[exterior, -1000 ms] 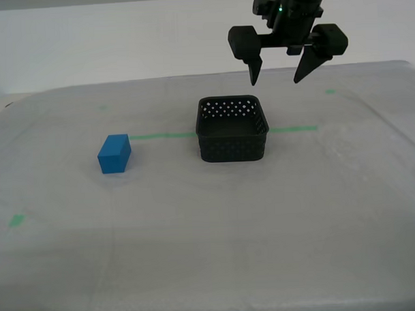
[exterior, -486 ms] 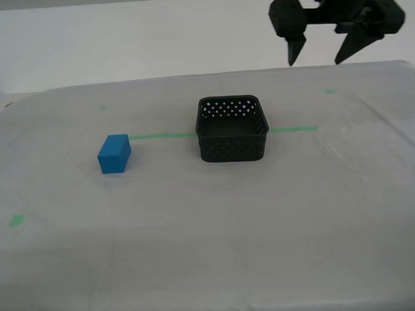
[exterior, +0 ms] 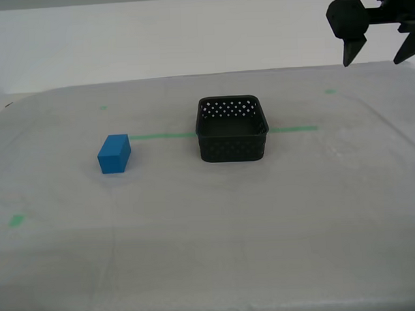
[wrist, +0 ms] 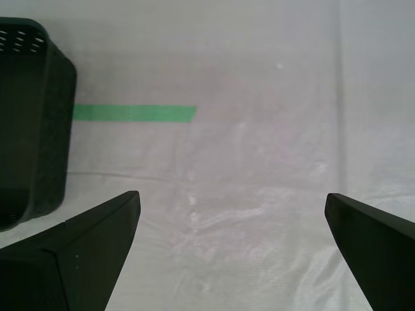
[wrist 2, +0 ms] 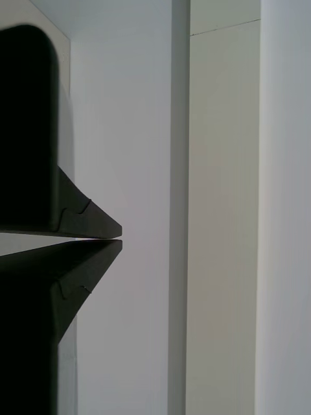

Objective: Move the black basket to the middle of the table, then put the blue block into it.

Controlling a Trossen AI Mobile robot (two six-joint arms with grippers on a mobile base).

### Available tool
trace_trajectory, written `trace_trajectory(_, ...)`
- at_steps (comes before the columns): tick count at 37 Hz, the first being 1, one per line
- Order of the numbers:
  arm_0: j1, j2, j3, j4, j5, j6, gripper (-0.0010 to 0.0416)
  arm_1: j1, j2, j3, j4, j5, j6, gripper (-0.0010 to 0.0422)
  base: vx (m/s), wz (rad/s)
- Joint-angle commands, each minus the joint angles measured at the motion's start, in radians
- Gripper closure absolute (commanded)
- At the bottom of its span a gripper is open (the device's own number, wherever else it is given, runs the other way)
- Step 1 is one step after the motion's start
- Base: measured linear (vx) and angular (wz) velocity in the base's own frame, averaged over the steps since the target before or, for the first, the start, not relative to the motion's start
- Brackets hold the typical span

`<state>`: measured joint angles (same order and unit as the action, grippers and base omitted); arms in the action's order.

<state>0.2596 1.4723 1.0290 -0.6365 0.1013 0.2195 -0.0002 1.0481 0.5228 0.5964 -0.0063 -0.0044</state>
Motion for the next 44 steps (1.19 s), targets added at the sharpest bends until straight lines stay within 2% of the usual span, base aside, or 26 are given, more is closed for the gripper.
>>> trace_trajectory(1, -0.025, 0.0, -0.01, 0.014, -0.003, -0.019, 0.0005, 0.0, 0.0, 0.0, 0.003, -0.001, 0.002, 0.0412, 0.0, 0.0)
trace_trajectory(8, -0.051, 0.0, -0.03, 0.041, -0.004, -0.019, 0.0005, 0.0, 0.0, 0.0, 0.003, -0.001, 0.002, 0.0412, 0.0, 0.0)
trace_trajectory(44, -0.05, 0.0, -0.028, 0.045, 0.008, -0.014, 0.0007, 0.0, 0.0, 0.0, 0.003, -0.001, 0.002, 0.0412, 0.0, 0.0)
